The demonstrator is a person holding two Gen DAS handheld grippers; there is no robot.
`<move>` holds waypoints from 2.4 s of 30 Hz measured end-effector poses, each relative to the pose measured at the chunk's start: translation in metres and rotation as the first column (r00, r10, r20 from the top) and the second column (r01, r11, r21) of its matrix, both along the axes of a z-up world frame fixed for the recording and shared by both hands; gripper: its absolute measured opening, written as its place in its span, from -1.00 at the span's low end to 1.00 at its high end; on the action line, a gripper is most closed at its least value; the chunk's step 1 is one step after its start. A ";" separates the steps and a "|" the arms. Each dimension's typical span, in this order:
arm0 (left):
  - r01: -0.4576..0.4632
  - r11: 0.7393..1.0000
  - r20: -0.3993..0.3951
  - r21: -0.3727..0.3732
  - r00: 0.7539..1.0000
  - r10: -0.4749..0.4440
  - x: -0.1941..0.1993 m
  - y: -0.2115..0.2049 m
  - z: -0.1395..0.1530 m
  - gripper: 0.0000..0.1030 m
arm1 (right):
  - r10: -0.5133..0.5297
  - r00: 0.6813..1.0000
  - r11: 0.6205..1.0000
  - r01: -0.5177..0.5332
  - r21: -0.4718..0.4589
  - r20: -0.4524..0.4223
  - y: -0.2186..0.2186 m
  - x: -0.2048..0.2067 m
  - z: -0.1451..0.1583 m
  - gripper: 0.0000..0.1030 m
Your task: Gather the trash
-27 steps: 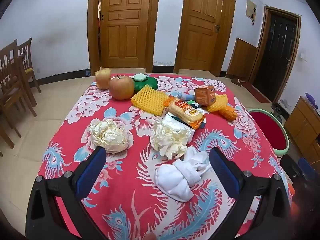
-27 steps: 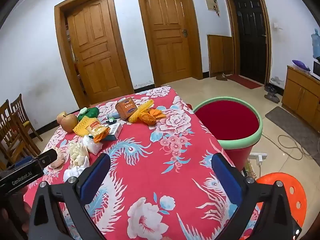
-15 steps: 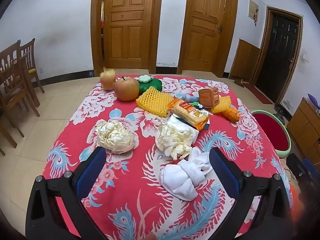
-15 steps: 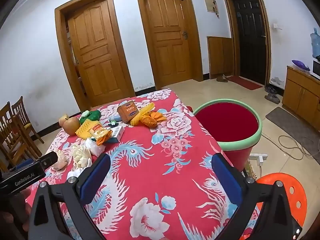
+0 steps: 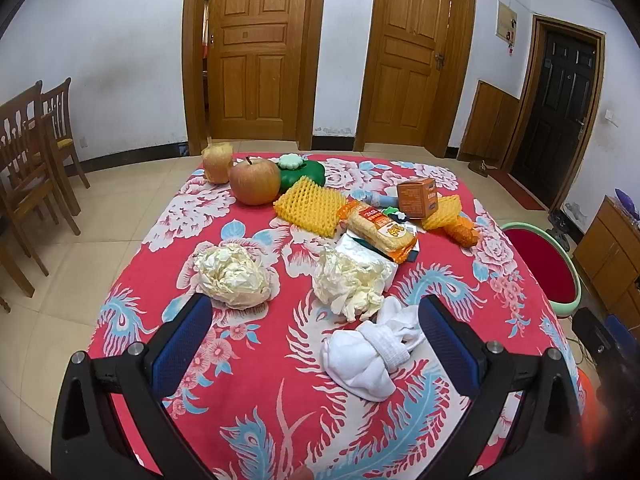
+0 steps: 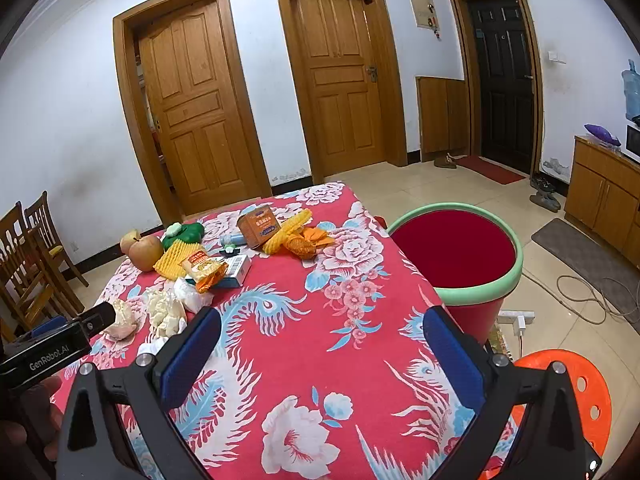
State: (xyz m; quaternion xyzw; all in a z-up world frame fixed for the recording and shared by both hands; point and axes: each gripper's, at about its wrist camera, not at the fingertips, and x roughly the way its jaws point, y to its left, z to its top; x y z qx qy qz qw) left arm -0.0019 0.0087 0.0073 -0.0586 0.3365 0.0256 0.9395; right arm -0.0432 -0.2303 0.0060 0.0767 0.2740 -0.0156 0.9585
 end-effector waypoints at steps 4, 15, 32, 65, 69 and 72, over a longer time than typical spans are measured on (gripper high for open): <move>-0.002 1.000 -0.001 -0.001 1.000 0.002 -0.004 0.002 0.003 0.97 | -0.002 1.000 1.000 0.002 0.003 0.000 -0.001 0.000 -0.001 1.00; -0.011 1.000 0.001 0.004 1.000 0.011 -0.007 0.004 0.004 0.97 | -0.006 1.000 1.000 0.006 0.007 -0.002 0.008 0.004 0.006 1.00; -0.016 1.000 0.005 0.004 1.000 0.016 -0.002 0.009 0.004 0.97 | -0.006 1.000 1.000 0.006 0.012 0.004 -0.002 -0.003 0.001 1.00; -0.023 1.000 -0.002 0.009 1.000 0.023 -0.008 0.011 0.001 0.97 | 0.002 1.000 1.000 -0.002 0.025 -0.002 -0.001 -0.002 -0.001 1.00; -0.033 0.999 -0.018 0.021 0.999 0.033 -0.003 0.015 -0.003 0.97 | 0.025 1.000 0.999 -0.024 0.035 -0.016 0.001 0.003 -0.004 1.00; -0.063 0.997 -0.033 0.032 0.997 0.064 0.003 0.024 -0.006 0.97 | 0.036 0.999 0.999 -0.035 0.035 -0.028 0.003 0.012 -0.006 1.00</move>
